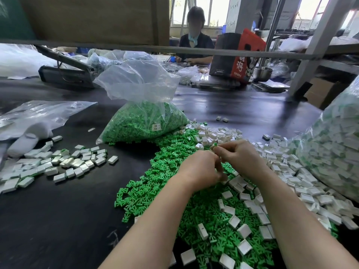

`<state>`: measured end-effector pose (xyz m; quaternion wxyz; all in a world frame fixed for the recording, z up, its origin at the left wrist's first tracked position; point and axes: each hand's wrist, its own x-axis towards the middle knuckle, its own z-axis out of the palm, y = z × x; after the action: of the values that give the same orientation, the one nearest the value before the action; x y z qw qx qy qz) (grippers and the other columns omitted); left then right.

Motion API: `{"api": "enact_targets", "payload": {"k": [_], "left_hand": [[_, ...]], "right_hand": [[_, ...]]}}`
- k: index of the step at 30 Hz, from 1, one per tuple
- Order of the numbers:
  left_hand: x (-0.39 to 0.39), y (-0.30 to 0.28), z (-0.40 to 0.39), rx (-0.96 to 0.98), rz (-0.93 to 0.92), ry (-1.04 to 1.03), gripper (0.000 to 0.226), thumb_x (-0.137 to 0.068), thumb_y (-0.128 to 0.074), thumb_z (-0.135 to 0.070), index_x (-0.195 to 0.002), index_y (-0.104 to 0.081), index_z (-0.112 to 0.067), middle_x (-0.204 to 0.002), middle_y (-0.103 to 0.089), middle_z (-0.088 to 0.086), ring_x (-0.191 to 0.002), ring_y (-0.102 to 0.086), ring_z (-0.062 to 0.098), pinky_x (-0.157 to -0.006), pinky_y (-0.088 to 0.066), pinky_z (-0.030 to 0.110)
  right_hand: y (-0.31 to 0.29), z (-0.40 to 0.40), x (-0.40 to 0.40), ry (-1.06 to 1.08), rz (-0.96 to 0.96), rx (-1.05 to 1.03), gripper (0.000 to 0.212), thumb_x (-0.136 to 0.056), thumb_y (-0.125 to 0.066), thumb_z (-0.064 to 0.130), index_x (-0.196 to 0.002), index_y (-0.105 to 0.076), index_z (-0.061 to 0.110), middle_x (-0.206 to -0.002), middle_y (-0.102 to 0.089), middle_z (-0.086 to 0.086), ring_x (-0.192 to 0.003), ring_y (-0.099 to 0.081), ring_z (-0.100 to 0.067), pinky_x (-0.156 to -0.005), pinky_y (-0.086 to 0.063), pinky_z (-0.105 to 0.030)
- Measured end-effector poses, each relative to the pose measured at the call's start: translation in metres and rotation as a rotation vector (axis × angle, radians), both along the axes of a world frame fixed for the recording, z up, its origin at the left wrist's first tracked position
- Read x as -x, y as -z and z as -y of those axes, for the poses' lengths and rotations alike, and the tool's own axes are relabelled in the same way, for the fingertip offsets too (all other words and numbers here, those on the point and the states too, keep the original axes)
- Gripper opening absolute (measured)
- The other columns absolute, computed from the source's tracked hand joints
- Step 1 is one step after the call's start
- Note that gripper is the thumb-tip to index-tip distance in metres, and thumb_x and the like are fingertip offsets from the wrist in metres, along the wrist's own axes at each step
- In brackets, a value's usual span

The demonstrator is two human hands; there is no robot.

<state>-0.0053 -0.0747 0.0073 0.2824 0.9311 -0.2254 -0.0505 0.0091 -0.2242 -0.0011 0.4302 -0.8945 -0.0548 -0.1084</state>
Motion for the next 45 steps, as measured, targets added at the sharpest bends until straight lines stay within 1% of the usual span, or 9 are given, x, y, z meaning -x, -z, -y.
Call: {"api": "enact_targets", "payload": {"k": [1,5,9,14,17,22,27,33,45], "left_hand": [[0.000,0.002,0.001,-0.038,0.006,0.009,0.018,-0.081,-0.075,-0.039,-0.093,-0.075,-0.027,-0.100,-0.069,-0.004,-0.090,-0.063,0.016,-0.082,-0.054,0.033],[-0.001,0.002,-0.001,-0.053,0.053,0.051,0.020,-0.080,-0.076,-0.041,-0.097,-0.076,-0.030,-0.103,-0.067,-0.005,-0.091,-0.061,0.016,-0.082,-0.052,0.030],[-0.001,0.001,-0.005,0.118,0.012,0.066,0.013,-0.080,-0.077,-0.033,-0.091,-0.077,-0.025,-0.086,-0.066,-0.007,-0.081,-0.063,0.015,-0.076,-0.053,0.028],[-0.010,-0.007,-0.024,0.563,-0.152,0.013,0.006,-0.091,-0.066,-0.009,-0.095,-0.065,-0.005,-0.086,-0.073,0.011,-0.080,-0.070,0.023,-0.076,-0.058,0.033],[-0.013,-0.011,-0.034,0.708,-0.162,-0.012,0.011,-0.089,-0.067,-0.007,-0.097,-0.065,0.000,-0.088,-0.072,0.020,-0.078,-0.068,0.025,-0.080,-0.057,0.047],[-0.016,-0.011,-0.042,0.770,-0.153,-0.018,0.016,-0.087,-0.070,-0.016,-0.102,-0.072,-0.009,-0.090,-0.074,0.011,-0.078,-0.064,0.012,-0.080,-0.056,0.032],[-0.019,-0.011,-0.046,0.840,-0.181,-0.032,0.019,-0.085,-0.071,-0.017,-0.103,-0.074,-0.013,-0.086,-0.075,-0.005,-0.072,-0.064,0.002,-0.073,-0.053,0.020],[-0.020,-0.008,-0.049,0.818,-0.222,0.002,0.013,-0.085,-0.070,-0.019,-0.094,-0.075,-0.027,-0.080,-0.074,-0.008,-0.068,-0.058,0.001,-0.067,-0.049,0.016],[-0.022,-0.006,-0.046,0.928,-0.350,-0.056,0.009,-0.089,-0.067,-0.010,-0.094,-0.072,-0.005,-0.071,-0.068,0.001,-0.064,-0.059,0.011,-0.063,-0.051,0.020]], "right_hand": [[0.001,0.000,-0.001,0.016,-0.002,-0.017,0.016,-0.092,-0.067,0.024,-0.095,-0.078,0.014,-0.057,-0.065,0.015,-0.050,-0.057,0.001,-0.050,-0.042,-0.014],[0.001,0.000,0.001,0.034,-0.024,-0.061,0.019,-0.096,-0.059,0.023,-0.096,-0.077,0.016,-0.061,-0.065,0.004,-0.058,-0.053,-0.022,-0.056,-0.041,-0.030],[-0.001,-0.002,0.000,0.038,-0.024,-0.082,0.028,-0.099,-0.051,0.017,-0.080,-0.071,0.012,-0.060,-0.060,0.002,-0.049,-0.051,-0.002,-0.051,-0.038,-0.017],[-0.005,-0.002,0.002,-0.049,-0.008,-0.255,0.033,-0.102,-0.044,0.015,-0.073,-0.058,0.009,-0.063,-0.055,-0.008,-0.061,-0.049,-0.023,-0.064,-0.044,-0.048],[-0.008,-0.005,0.006,-0.131,0.002,-0.259,0.032,-0.101,-0.049,0.016,-0.072,-0.061,0.014,-0.065,-0.056,-0.006,-0.064,-0.050,-0.025,-0.074,-0.050,-0.060],[-0.015,-0.008,0.008,-0.218,0.037,-0.221,0.032,-0.101,-0.051,0.014,-0.071,-0.064,0.014,-0.068,-0.058,-0.011,-0.063,-0.050,-0.019,-0.063,-0.041,-0.037],[-0.016,-0.011,0.008,-0.268,0.029,-0.249,0.032,-0.101,-0.049,0.010,-0.071,-0.059,0.006,-0.069,-0.056,-0.016,-0.062,-0.048,-0.016,-0.062,-0.038,-0.027],[-0.014,-0.013,0.008,-0.300,0.008,-0.185,0.033,-0.102,-0.048,0.012,-0.070,-0.055,0.008,-0.060,-0.053,0.001,-0.060,-0.041,-0.019,-0.062,-0.033,-0.036],[-0.013,-0.011,0.008,-0.308,0.018,-0.196,0.034,-0.101,-0.047,0.014,-0.069,-0.054,0.007,-0.059,-0.053,0.005,-0.060,-0.043,-0.015,-0.064,-0.034,-0.035]]}}
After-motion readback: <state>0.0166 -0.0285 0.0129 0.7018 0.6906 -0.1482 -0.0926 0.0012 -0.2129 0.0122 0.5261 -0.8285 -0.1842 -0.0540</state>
